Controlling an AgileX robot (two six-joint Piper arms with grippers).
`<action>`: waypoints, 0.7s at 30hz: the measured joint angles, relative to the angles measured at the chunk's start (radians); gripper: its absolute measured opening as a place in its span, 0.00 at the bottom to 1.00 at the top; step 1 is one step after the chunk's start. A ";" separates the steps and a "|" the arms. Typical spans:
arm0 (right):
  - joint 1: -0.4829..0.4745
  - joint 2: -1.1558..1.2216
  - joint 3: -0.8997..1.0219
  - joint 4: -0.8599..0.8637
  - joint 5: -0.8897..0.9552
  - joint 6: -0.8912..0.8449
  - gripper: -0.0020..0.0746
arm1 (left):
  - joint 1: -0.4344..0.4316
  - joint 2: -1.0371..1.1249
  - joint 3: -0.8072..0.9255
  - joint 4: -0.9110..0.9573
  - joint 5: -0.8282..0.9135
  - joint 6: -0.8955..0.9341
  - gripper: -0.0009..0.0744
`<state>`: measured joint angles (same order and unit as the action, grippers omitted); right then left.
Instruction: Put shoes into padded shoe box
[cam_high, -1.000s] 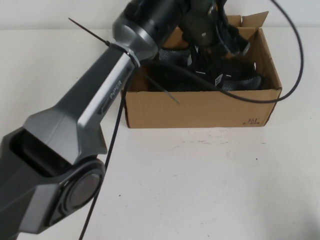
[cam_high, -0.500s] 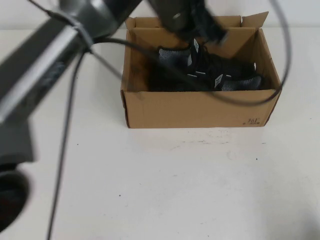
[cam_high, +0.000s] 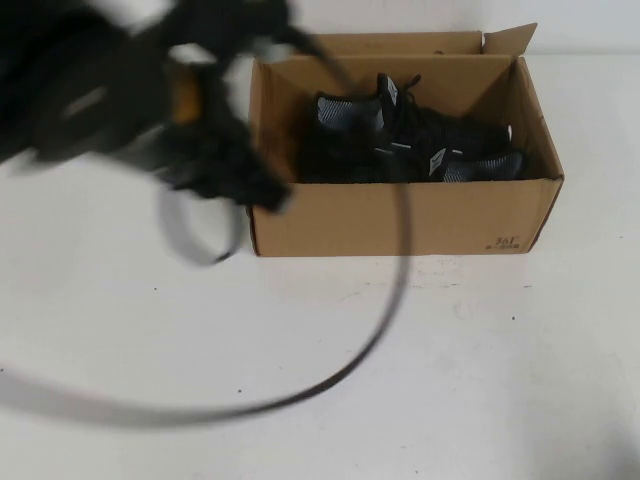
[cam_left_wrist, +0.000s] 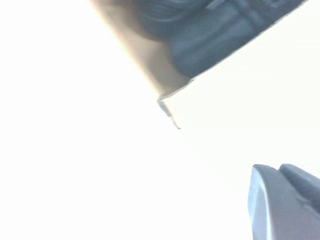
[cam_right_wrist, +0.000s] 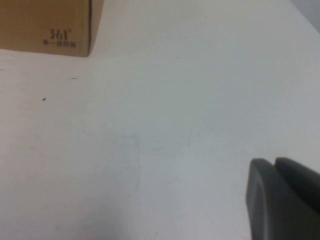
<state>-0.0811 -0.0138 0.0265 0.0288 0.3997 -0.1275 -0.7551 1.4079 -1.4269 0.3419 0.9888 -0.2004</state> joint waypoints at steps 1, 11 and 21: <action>0.000 0.000 0.000 0.000 0.000 0.000 0.02 | 0.000 -0.044 0.051 0.021 -0.019 -0.022 0.01; 0.000 0.000 0.000 0.000 0.000 0.000 0.02 | 0.000 -0.453 0.398 0.131 -0.137 -0.179 0.01; 0.000 0.000 0.000 0.000 0.000 0.000 0.02 | 0.000 -0.505 0.476 0.171 -0.103 -0.182 0.01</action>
<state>-0.0811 -0.0138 0.0265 0.0288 0.3997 -0.1275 -0.7551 0.9033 -0.9510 0.5132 0.8860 -0.3821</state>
